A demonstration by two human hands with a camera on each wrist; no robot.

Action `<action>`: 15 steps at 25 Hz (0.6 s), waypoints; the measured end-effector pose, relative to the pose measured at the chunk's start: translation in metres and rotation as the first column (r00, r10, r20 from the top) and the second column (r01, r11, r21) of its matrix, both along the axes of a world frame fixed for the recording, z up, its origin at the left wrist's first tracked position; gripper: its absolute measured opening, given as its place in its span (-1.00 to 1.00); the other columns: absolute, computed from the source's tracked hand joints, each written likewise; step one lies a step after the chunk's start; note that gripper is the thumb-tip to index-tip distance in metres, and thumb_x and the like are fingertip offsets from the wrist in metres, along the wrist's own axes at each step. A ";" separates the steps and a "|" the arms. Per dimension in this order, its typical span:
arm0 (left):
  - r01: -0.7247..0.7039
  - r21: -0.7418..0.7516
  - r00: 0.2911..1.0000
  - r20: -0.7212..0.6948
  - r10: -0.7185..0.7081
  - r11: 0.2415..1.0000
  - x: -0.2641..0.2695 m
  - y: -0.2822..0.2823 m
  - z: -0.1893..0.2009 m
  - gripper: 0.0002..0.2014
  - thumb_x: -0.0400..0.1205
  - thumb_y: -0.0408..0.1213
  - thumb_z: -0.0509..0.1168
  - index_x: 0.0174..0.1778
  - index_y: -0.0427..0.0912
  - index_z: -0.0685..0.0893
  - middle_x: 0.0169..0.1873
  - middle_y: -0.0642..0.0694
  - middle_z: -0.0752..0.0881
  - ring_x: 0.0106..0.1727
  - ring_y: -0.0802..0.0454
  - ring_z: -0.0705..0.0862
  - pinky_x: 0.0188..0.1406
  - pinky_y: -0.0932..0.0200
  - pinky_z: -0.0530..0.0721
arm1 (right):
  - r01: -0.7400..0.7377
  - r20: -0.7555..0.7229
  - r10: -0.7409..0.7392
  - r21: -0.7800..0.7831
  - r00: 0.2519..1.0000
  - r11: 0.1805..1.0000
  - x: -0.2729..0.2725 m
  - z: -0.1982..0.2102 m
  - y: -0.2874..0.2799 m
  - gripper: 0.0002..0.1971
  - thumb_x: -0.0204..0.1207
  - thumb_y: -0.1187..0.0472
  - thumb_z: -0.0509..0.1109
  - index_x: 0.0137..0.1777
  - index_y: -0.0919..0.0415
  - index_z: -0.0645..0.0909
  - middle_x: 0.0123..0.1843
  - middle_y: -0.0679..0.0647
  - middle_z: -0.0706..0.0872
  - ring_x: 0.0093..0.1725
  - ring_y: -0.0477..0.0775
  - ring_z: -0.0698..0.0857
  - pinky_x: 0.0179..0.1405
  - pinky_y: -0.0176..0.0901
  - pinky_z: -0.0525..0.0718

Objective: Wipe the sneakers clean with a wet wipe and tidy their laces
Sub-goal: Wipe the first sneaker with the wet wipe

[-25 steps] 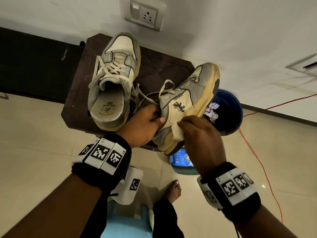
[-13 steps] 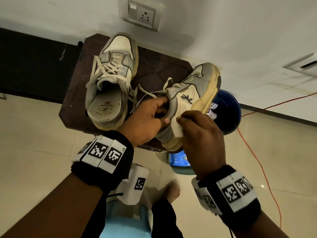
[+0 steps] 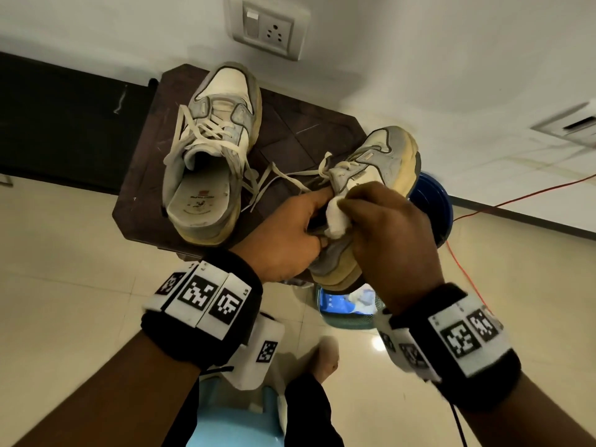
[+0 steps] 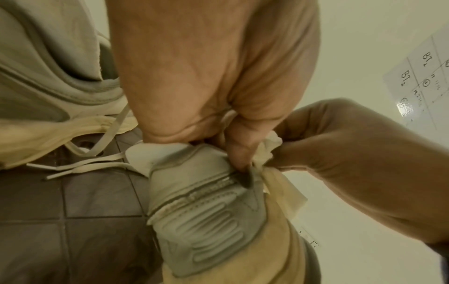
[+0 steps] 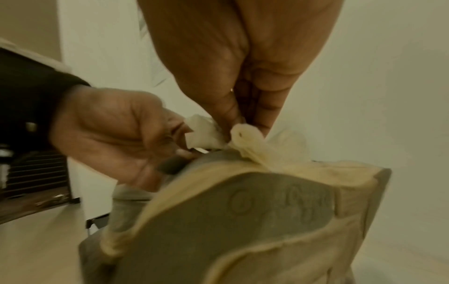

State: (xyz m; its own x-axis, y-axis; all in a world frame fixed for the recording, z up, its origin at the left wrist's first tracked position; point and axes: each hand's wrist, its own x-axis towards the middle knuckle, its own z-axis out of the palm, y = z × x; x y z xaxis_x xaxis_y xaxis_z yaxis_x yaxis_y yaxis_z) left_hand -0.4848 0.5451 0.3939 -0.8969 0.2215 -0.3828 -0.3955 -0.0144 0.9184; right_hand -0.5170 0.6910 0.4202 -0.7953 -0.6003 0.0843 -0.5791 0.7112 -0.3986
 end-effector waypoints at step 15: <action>-0.055 0.042 0.998 0.021 0.054 0.998 0.002 -0.001 0.007 -0.29 0.48 -0.78 0.15 0.53 -0.17 0.38 0.36 -0.15 0.62 0.39 0.05 0.59 0.43 -0.03 0.55 | -0.135 0.017 0.134 0.030 0.991 0.990 0.024 0.010 -0.008 -0.80 0.40 0.24 0.33 -0.09 0.27 0.77 -0.08 0.18 0.77 -0.15 0.19 0.71 -0.21 -0.04 0.72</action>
